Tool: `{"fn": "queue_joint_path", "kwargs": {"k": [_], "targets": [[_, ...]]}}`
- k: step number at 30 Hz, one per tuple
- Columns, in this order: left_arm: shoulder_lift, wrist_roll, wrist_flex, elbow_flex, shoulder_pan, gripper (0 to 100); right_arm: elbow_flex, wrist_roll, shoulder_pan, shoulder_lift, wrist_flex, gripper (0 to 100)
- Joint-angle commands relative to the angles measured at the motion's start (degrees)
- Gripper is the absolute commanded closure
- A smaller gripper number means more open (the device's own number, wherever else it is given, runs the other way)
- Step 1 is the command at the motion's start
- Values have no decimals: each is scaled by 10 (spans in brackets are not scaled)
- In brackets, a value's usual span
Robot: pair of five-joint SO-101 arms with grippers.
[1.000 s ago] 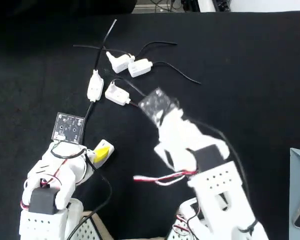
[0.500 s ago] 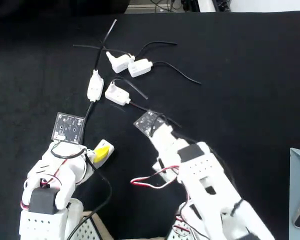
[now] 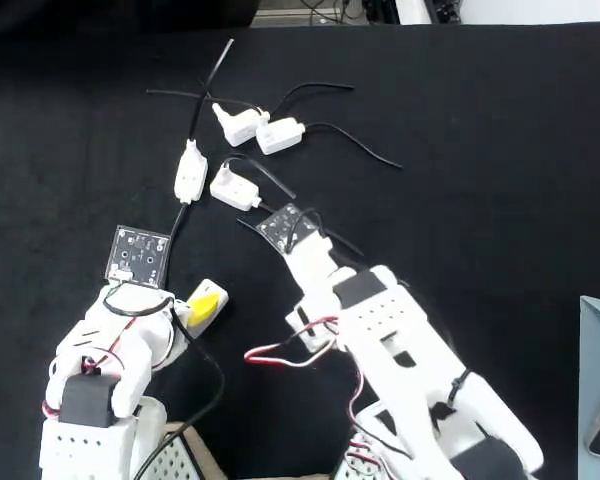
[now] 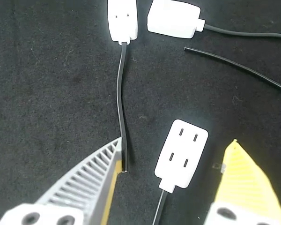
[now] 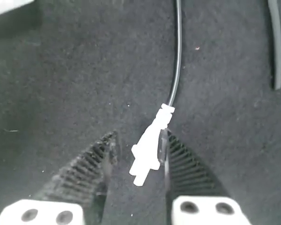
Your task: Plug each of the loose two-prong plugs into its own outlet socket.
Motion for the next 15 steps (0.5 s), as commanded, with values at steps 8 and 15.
{"fn": "queue_joint_path", "kwargs": {"k": [8,15], "targets": [[-4,3,-11,-4,-3,668,-75,-6,54,112,-4,863],[-4,3,-11,-4,-3,668,-80,-32,61,116,-4,863]]}}
